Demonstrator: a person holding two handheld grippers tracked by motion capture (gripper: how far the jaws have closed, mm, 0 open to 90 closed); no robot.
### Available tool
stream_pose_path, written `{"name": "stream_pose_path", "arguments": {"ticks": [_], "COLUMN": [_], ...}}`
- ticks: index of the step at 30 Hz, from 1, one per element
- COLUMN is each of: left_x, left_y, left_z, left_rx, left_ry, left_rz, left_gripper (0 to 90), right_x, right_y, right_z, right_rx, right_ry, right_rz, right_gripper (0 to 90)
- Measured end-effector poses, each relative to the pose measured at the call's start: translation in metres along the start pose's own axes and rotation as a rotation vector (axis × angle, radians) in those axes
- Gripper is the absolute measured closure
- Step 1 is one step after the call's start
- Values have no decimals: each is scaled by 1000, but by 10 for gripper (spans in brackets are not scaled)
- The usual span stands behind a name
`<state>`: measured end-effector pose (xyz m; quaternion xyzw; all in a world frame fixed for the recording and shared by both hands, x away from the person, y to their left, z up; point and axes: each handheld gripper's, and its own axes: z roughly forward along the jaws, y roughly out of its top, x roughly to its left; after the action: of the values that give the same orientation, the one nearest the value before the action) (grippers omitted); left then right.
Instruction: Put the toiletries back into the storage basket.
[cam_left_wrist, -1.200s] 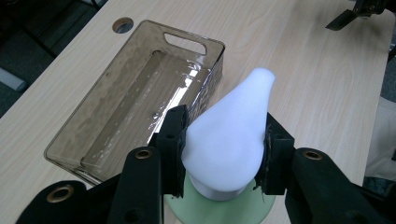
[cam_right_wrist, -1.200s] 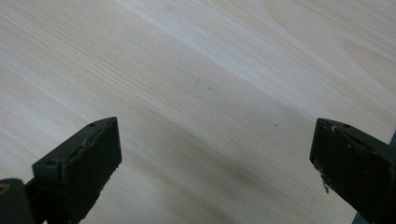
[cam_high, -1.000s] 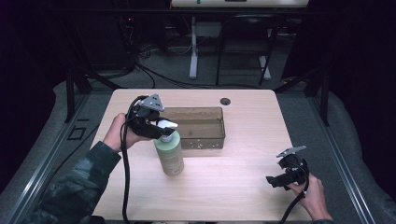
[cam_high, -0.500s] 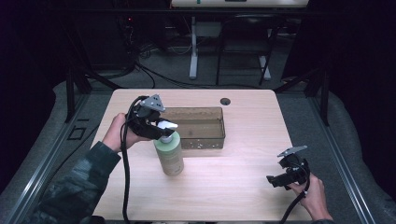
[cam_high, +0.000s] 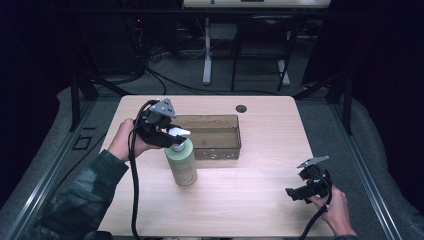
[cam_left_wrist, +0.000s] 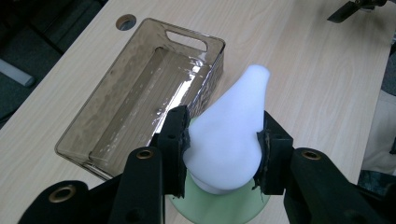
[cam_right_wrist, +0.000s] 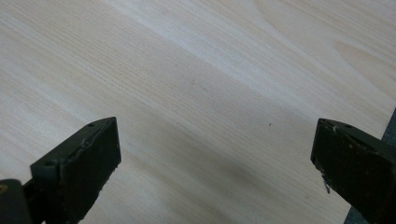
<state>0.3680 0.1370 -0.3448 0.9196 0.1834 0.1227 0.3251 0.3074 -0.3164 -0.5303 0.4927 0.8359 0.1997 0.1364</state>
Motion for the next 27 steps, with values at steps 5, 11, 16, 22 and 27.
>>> {"name": "stream_pose_path", "arguments": {"ticks": [5, 11, 16, 22, 27], "left_x": [0, 0, 0, 0, 1], "left_y": [2, 3, 4, 5, 8], "left_z": [-3, -6, -8, -12, -15], "left_rx": [5, 11, 11, 11, 7], "left_ry": [-2, 4, 6, 10, 12], "left_rz": [-2, 2, -2, -1, -1], "left_gripper": [613, 614, 614, 614, 614], "right_x": [0, 0, 0, 1, 1], "right_y": [0, 0, 0, 0, 0], "right_z": [0, -1, -1, -1, 0], "right_rx": [-1, 0, 0, 2, 5], "right_ry": [-2, -2, -4, -3, -2], "right_rz": [2, 2, 2, 0, -1], "right_gripper": [10, 10, 11, 11, 11]}}
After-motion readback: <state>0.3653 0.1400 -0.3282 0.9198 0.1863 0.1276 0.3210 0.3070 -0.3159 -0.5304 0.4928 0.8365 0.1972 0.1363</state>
